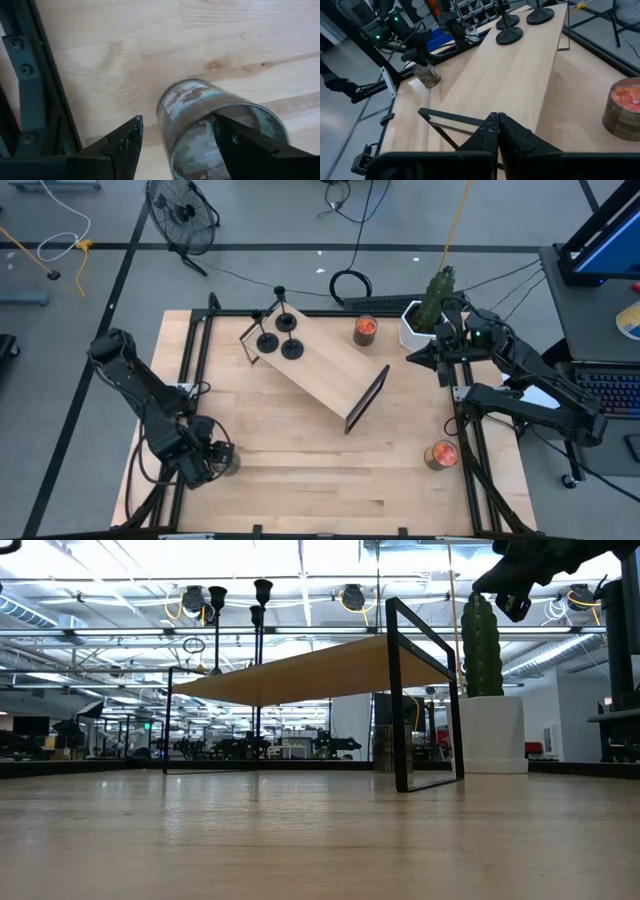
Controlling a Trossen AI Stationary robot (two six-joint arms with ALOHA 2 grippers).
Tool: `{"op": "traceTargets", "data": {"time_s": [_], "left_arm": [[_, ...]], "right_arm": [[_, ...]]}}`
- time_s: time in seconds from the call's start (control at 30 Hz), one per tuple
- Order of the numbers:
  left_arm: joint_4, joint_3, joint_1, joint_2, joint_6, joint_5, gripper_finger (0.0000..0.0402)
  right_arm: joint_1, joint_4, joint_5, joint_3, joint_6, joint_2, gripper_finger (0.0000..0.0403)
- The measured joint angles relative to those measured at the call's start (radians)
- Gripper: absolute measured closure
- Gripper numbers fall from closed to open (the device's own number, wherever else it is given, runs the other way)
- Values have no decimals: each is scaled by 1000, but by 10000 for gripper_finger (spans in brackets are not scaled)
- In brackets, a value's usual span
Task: Pick & Place candle stick holders
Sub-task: Put the brown scented candle on the shelf
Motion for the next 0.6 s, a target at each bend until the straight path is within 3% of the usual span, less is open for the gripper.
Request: {"op": "traceTargets", "data": {"time_s": [0.13,0.47,0.6], "left_arm": [[35,-19,0,-2,16,2,193],[53,-23,-1,-2,48,-56,384],[43,-26,0,0,70,-79,393]], "right_arm": [[0,0,-2,0,0,8,403],[0,0,-2,0,0,33,403],[0,0,-2,0,0,36,403]]}}
